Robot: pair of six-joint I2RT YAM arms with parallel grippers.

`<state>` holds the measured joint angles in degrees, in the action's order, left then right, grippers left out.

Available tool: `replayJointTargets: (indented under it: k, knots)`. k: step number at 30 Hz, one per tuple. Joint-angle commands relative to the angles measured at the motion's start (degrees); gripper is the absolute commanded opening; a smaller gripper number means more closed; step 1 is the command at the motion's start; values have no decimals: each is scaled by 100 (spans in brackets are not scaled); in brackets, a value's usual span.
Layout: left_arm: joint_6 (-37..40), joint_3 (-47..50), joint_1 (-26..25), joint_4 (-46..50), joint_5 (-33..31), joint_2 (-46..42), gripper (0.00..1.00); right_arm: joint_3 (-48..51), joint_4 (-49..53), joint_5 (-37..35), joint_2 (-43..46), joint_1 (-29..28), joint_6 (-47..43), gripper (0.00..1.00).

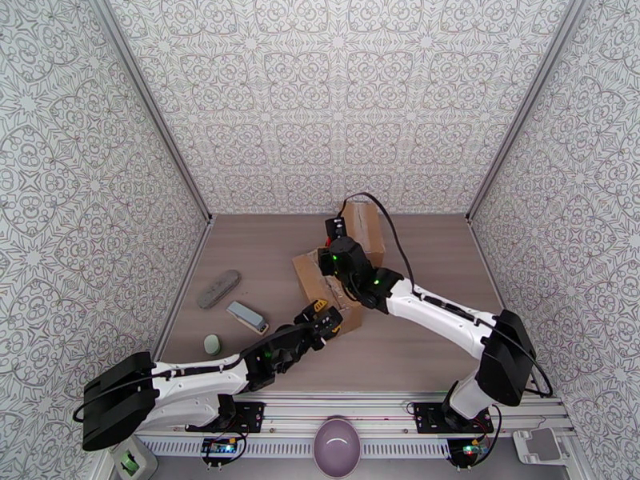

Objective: Unpack the express box

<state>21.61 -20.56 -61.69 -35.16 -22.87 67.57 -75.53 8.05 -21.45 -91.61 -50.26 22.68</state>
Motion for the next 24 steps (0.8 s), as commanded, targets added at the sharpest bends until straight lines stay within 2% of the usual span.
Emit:
replayJointTargets:
  k: [1,12,18,24]
  knots:
    - [-148,-17,96,-57,-777,74,53,169,735,117,291,-138,67,0]
    - [-286,87,89,-342,-773,90,53,28,1169,-52,300,-247,184,0]
    - [-380,249,147,-759,-457,119,54,-311,1668,-362,151,-344,354,0]
    - [-572,267,368,-606,-30,-46,55,-316,1709,-491,170,-457,490,0]
